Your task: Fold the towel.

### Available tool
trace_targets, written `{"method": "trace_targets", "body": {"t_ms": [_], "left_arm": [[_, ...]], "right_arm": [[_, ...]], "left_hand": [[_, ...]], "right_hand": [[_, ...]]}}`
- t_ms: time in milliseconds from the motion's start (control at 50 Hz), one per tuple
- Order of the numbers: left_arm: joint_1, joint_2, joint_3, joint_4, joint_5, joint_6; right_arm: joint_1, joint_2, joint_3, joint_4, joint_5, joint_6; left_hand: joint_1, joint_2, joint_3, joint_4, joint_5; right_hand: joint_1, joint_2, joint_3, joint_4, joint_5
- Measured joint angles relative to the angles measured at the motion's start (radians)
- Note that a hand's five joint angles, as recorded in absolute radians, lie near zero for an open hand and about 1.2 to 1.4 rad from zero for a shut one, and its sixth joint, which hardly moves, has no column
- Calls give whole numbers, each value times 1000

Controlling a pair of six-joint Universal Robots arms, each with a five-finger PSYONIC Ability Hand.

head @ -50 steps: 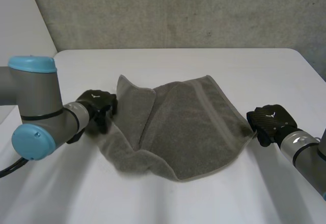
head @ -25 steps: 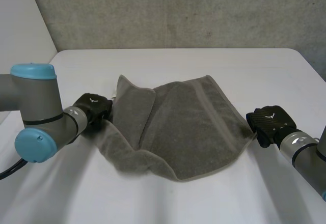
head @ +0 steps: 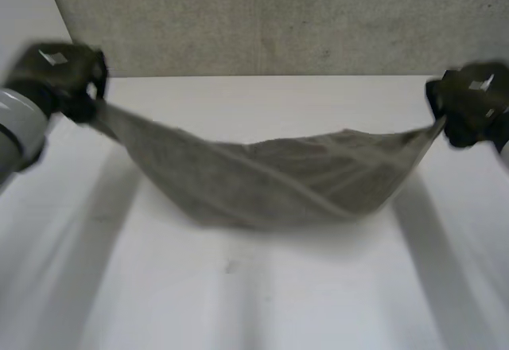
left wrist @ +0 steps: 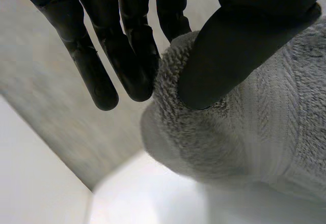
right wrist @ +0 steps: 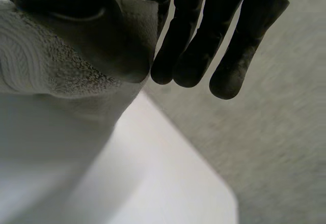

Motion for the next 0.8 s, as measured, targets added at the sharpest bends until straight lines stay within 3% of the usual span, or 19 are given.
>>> {"method": "trace_targets", "body": {"t_ms": [200,300,420,520,640,800], "left_arm": [[95,244,126,-32,10,-192],[112,265,179,-78,11,-228],[116,242,171,-108,12,-233],[117,160,114,-110,15,-229],[108,-49,86,-96,13,-230],[73,-335,315,-53,4,-270]], "right_arm": [[-23,-108,-402,277,7,20],[-58,-87,-585,388,6,34],[-89,-23,-654,465,-2,36],[-93,61,-630,481,-9,33],[-81,205,-615,463,-4,27],[-7,490,-837,315,51,42]], "left_hand": [[0,1,0,0,0],[1,1,0,2,2],[1,1,0,2,4],[1,1,0,2,4],[2,1,0,2,4],[2,1,1,2,4]], "right_hand": [[1,0,0,0,13],[1,0,0,0,14],[1,0,0,1,14],[1,0,6,1,14],[2,0,6,1,14],[2,0,6,1,14]]}}
